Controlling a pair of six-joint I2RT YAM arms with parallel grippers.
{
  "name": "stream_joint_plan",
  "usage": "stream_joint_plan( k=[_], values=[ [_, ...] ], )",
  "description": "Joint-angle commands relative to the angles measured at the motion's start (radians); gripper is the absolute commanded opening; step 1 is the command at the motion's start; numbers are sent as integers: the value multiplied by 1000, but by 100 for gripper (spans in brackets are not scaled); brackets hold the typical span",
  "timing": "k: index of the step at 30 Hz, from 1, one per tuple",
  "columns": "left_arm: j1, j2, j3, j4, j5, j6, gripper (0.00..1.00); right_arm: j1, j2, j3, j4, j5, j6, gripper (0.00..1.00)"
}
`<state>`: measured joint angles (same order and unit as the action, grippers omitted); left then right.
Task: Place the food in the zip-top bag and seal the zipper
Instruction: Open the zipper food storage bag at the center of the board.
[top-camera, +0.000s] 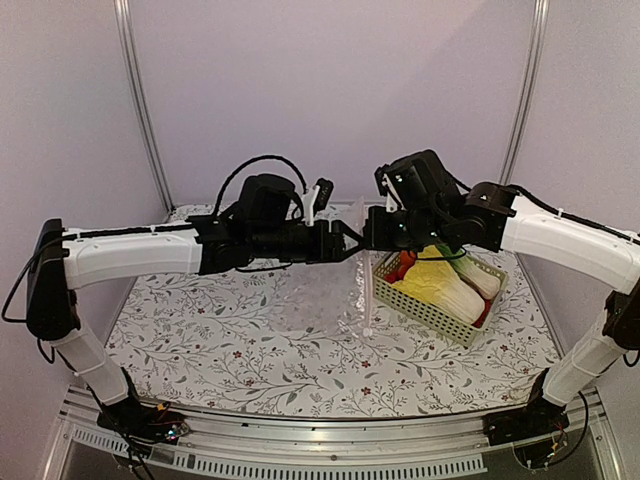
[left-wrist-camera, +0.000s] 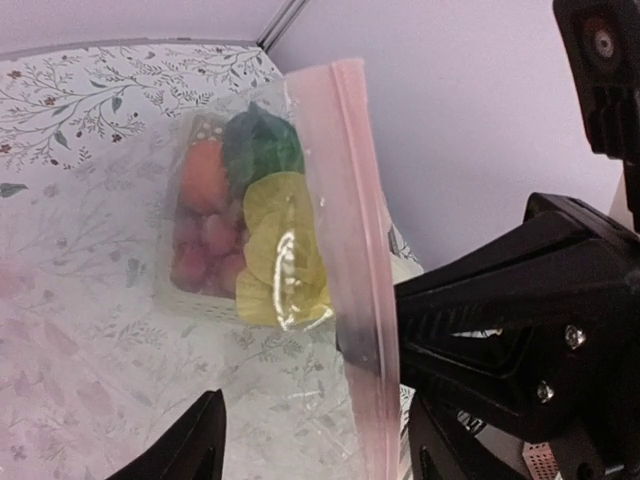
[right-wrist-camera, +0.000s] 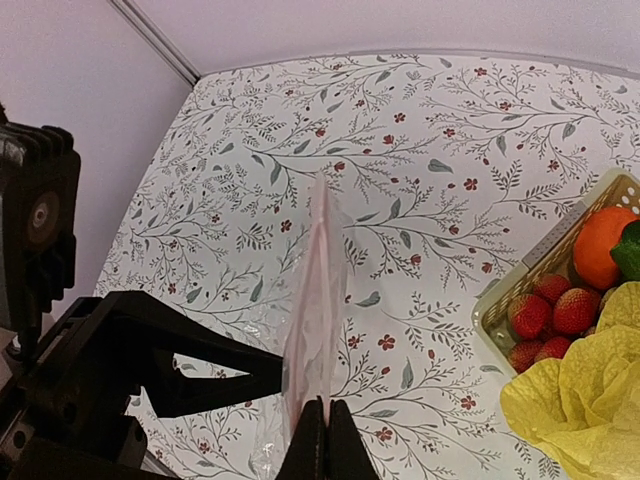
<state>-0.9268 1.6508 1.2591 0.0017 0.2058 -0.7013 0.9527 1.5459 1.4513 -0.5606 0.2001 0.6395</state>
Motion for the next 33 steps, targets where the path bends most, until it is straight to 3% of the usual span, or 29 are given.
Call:
stream_joint_plan(
  k=[1,4,11,22,29,33],
  values=[
    [-48,41,55,-123,-86,51,58,10,-19,-11,45,-13,18,0],
    [-56,40,66,-169,-154,68,47,10,-21,-11,46,-9,20,0],
    [-61,7,57,-218,-258,88,36,11,-23,-27,34,15,29,0],
    [-40,-77,-13,-247,-346,86,27,9,-50,-52,-11,91,32,0],
    [-47,-99,4,-192,-250,74,35,10,-32,-53,1,87,46,0],
    [-71,-77,54,-182,-187,80,58,10,-32,-54,28,66,55,0]
  ],
)
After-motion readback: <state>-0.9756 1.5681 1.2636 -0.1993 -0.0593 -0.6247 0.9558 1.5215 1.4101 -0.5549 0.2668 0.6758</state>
